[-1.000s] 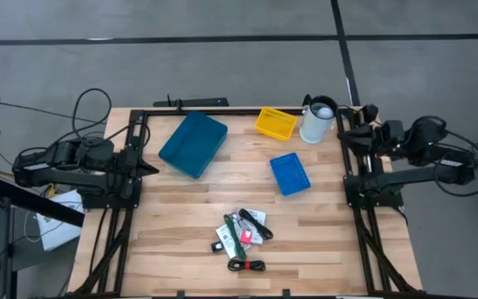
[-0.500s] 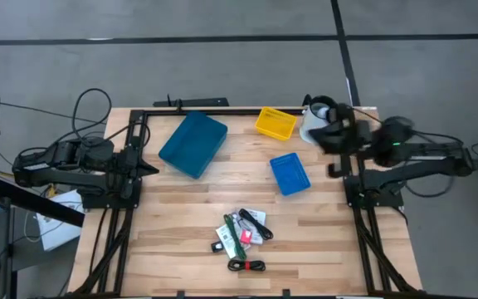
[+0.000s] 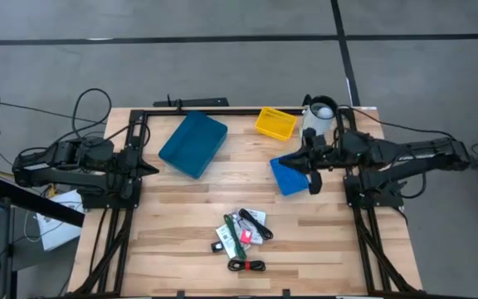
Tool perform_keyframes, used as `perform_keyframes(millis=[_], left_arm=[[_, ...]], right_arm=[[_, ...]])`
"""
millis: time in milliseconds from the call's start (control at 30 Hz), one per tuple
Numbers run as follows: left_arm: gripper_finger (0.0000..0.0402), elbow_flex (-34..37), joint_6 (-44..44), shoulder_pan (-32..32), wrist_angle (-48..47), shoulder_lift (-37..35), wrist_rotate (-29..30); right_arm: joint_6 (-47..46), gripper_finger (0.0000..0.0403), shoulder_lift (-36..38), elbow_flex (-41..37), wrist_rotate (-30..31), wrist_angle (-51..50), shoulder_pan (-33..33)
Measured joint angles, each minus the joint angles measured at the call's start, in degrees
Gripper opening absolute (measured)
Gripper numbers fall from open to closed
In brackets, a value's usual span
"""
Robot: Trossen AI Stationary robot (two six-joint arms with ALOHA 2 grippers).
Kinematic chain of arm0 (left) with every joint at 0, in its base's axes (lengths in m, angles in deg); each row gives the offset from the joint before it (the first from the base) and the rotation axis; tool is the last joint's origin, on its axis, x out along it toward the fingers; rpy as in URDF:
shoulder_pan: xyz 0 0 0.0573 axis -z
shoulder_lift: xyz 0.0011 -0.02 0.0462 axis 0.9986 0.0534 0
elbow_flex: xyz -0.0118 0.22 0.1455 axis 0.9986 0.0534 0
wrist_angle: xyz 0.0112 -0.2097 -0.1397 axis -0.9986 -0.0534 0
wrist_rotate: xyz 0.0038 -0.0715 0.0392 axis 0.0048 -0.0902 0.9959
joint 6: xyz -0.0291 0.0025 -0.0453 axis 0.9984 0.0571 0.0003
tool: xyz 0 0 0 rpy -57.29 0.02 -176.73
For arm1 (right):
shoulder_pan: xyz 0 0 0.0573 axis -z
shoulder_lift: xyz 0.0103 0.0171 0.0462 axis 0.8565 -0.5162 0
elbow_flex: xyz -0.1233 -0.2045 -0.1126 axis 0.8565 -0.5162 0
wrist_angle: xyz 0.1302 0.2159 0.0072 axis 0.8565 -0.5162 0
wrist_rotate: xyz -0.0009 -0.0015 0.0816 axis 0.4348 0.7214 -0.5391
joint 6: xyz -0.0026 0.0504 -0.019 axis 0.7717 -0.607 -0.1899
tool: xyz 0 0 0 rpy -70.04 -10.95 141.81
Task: Pick and place items into bin
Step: Put the pink charger adapter into the blue bin
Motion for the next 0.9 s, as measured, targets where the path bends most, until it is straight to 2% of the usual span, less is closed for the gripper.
perform_keyframes(millis=[200,500,900], left_arm=[[0.0,0.02,0.01,0.0,-0.02,-0.02,0.01],[0.0,0.0,0.0,0.0,-0.02,0.0,0.0],[0.0,0.0,0.0,0.0,-0.02,-0.02,0.0]], right_arm=[[-0.25,0.0008,-0.05,0.02,0.28,-5.74,-4.89],[-1.25,0.0008,-0.21,0.02,4.55,-10.4,-9.48],[-7.92,0.0008,-0.21,0.02,4.6,-18.03,-10.86]])
